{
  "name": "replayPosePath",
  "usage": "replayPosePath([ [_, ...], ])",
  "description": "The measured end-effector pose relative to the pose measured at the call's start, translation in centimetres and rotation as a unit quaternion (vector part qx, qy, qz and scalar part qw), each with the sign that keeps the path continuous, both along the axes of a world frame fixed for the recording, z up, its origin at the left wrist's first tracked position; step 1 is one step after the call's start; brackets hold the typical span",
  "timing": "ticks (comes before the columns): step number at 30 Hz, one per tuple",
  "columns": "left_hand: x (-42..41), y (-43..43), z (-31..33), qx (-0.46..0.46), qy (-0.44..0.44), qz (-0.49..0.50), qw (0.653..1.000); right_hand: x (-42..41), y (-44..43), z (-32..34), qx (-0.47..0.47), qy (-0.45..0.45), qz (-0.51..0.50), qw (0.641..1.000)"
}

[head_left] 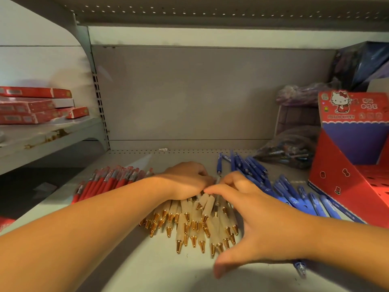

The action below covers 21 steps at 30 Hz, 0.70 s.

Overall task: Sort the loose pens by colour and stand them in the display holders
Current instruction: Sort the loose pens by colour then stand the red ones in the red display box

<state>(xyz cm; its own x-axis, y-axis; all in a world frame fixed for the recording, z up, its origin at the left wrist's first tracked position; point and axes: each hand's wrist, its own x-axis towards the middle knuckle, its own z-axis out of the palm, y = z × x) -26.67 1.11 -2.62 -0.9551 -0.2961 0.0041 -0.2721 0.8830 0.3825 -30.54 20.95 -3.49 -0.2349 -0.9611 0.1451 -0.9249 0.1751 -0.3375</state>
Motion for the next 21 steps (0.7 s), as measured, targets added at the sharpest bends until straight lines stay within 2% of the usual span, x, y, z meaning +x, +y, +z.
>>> replayPosePath([
  [3,-0.1,0.3,0.1,0.014,0.029,0.024,0.999,0.8,-0.8,-0.3,-0.026,0.023,-0.025,0.999],
  [6,-0.1,0.3,0.5,0.038,0.043,0.024,0.998,0.6,-1.3,-0.6,-0.037,0.007,-0.019,0.999],
  [9,0.3,0.3,0.8,0.057,0.027,-0.005,0.998,-0.1,-1.2,-0.4,-0.018,-0.033,0.006,0.999],
  [13,0.2,0.2,0.8,0.053,-0.004,-0.041,0.998,-0.5,-1.1,-0.5,-0.006,-0.032,0.02,0.999],
  [21,-0.2,-0.3,0.2,0.054,0.033,-0.021,0.998,-0.4,-1.8,-1.5,-0.072,-0.035,0.007,0.997],
])
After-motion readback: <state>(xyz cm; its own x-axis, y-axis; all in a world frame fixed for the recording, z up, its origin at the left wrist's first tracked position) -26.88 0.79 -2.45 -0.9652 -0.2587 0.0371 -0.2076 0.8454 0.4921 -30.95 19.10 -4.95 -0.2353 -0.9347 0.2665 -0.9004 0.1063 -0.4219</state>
